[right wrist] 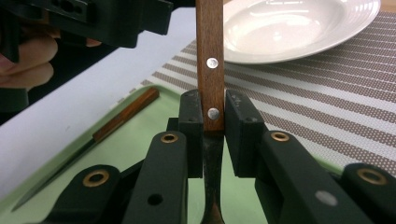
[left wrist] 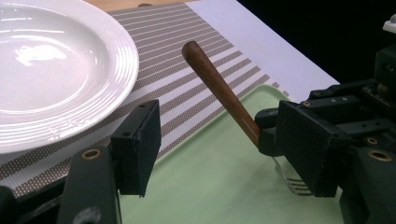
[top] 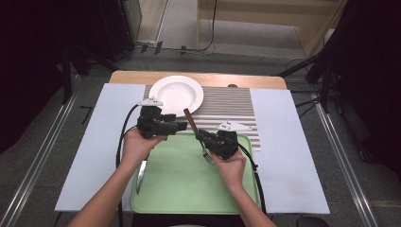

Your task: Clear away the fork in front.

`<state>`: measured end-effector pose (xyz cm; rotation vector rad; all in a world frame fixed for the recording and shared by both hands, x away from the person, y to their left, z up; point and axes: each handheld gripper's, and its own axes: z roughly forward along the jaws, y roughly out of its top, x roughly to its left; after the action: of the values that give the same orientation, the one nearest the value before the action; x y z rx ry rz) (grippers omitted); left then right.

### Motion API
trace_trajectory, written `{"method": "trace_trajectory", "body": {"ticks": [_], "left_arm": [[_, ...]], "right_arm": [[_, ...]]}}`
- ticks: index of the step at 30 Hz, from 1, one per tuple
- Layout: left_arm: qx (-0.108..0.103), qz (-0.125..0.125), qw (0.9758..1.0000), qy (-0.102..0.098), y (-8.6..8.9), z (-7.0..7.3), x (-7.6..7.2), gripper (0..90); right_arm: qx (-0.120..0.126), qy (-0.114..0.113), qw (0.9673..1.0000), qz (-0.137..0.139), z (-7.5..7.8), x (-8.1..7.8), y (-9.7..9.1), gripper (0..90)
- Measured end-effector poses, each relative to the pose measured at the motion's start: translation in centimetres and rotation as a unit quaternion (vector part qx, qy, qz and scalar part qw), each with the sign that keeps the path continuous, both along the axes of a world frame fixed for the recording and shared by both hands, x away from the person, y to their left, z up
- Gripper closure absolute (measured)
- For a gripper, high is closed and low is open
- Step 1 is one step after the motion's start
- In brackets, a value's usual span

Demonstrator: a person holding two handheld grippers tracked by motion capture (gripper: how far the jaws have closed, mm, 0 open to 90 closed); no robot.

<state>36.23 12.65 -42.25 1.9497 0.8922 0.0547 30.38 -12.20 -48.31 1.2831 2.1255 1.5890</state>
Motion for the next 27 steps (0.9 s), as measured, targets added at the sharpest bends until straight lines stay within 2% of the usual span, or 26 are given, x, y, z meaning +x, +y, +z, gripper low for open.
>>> {"method": "trace_trajectory", "body": {"ticks": [8, 13, 16, 20, 24, 27], "left_arm": [[0.003, 0.011, 0.9999, 0.008, -0.9, 0.0, 0.6, 33.6], [-0.010, 0.025, 0.9994, 0.019, -1.3, -0.1, 1.0, 35.2], [-0.010, 0.033, 0.9990, 0.029, -1.6, -0.1, 1.4, 35.8], [-0.023, 0.046, 0.9978, 0.041, -1.7, -0.1, 1.7, 38.1], [-0.023, 0.047, 0.9976, 0.046, -2.0, -0.1, 1.9, 39.7], [-0.020, 0.035, 0.9982, 0.044, -2.4, -0.3, 1.7, 41.6]], "right_arm": [[0.003, -0.009, 0.9999, -0.003, -0.1, 0.0, 0.5, 76.3], [0.007, -0.013, 0.9999, -0.003, -0.2, 0.2, 0.5, 76.2], [0.008, -0.016, 0.9998, -0.005, -0.3, 0.2, 0.6, 76.2], [0.011, -0.022, 0.9997, -0.008, -0.2, 0.2, 0.7, 76.2], [0.010, -0.021, 0.9997, -0.009, -0.3, 0.3, 0.8, 76.3], [0.009, -0.017, 0.9998, -0.009, -0.4, 0.3, 0.9, 76.3]]}}
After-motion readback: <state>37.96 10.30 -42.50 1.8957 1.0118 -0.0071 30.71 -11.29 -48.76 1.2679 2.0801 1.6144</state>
